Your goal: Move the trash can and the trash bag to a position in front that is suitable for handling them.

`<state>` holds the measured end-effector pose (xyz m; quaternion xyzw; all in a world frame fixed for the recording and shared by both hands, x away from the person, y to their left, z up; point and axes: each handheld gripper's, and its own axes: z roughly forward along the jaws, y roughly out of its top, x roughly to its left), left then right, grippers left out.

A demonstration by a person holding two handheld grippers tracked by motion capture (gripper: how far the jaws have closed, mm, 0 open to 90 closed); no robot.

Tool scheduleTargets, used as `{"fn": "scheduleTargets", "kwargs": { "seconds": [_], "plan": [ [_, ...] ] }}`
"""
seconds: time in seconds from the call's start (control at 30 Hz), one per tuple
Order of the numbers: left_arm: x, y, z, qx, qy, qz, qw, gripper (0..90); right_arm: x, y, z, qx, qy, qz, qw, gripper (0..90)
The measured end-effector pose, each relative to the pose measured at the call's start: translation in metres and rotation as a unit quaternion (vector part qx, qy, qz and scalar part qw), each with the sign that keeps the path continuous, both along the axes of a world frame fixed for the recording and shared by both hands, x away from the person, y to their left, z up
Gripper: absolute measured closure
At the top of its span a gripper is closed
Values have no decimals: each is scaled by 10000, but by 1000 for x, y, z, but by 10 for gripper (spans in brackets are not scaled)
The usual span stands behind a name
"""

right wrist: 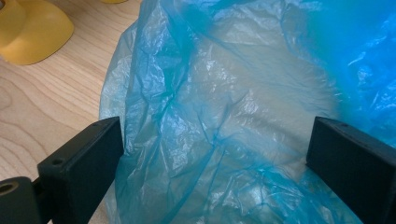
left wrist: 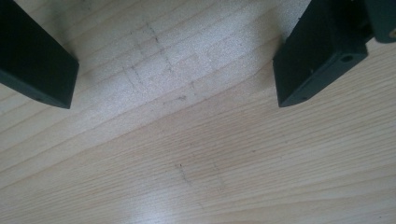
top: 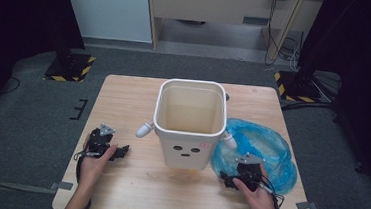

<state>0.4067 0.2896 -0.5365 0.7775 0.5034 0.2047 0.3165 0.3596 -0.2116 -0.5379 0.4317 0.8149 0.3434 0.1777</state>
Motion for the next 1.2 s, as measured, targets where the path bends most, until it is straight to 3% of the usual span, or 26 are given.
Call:
{"fn": "scheduleTargets", "kwargs": {
  "seconds": [0.23,0.33,0.53,0.6,0.67,0.77,1.1,1.2],
  "plan": [
    [1,-1,1,6,31,20,10000,6,-2,1,0,30,38,-110,9999,39],
    [0,-1,4,-152,54,-12,9999,32,-2,1,0,31,36,-126,9999,39],
    [-2,-7,22,-85,-55,-393,9992,39,-2,0,0,30,33,-139,9999,37],
    [-1,-9,30,-168,-108,-506,9985,43,-2,0,0,19,18,-138,9999,37],
    [0,-13,36,-60,-174,-659,9977,44,-3,0,0,24,31,-163,9999,36],
    [3,-11,44,-154,-235,-735,9969,44,-3,1,0,25,45,-220,9997,32],
    [13,-10,65,-83,-456,-806,9957,44,-1,2,0,19,69,-395,9992,19],
    [17,-11,67,-174,-484,-799,9955,43,-1,2,0,20,67,-394,9992,20]
  ]
}}
